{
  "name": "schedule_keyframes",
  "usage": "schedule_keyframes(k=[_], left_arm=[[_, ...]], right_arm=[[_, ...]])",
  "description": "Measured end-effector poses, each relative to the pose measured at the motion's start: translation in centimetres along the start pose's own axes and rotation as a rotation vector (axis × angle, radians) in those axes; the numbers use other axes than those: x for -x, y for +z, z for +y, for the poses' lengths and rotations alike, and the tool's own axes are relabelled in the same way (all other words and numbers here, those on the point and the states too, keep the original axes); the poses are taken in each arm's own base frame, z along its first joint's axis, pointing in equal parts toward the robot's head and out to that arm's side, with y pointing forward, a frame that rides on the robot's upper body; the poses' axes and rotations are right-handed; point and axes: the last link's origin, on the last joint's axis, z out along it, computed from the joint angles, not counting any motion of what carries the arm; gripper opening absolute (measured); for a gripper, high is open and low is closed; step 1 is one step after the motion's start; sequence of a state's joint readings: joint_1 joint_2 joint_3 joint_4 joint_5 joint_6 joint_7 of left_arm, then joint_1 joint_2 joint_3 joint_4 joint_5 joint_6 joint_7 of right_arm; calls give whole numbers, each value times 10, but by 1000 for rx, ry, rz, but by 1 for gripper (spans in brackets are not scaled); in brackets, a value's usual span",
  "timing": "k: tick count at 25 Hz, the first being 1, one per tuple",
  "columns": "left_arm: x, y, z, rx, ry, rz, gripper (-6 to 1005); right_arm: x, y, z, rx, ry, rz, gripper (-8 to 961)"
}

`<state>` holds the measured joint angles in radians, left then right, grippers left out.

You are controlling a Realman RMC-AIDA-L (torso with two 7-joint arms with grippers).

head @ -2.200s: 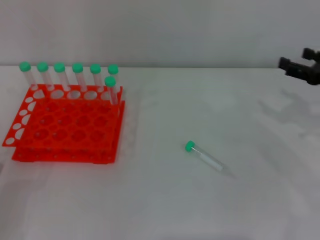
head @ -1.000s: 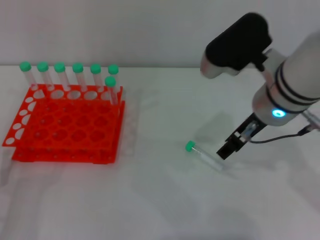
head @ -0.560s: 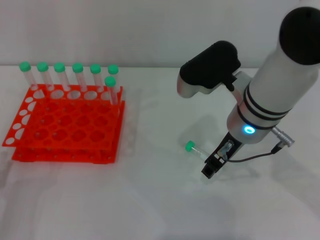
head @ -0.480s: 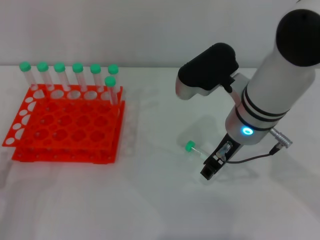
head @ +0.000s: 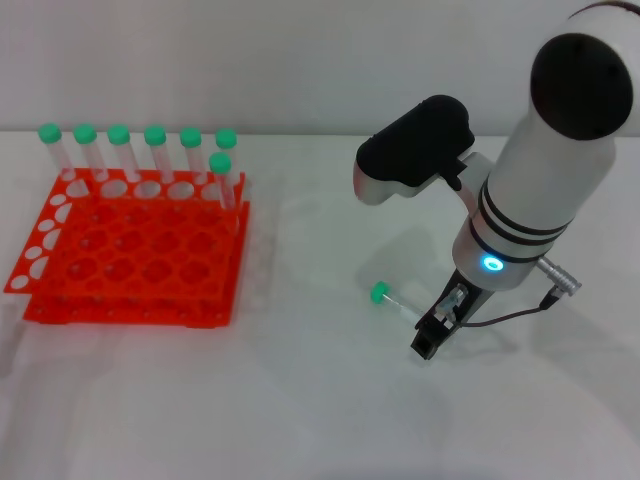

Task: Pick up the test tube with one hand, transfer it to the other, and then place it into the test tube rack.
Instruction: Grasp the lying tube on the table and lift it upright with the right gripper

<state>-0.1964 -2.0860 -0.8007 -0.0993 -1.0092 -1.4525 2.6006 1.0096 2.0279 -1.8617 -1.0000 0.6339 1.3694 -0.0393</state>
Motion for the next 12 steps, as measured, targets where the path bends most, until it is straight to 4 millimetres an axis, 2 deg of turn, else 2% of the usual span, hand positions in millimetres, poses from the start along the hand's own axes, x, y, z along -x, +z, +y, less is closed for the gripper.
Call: schedule_keyframes(k=[12], left_arm=[[1, -4, 0, -4, -7, 2, 879]], right_arm=[[-3, 9, -5, -19, -10, 15, 556]])
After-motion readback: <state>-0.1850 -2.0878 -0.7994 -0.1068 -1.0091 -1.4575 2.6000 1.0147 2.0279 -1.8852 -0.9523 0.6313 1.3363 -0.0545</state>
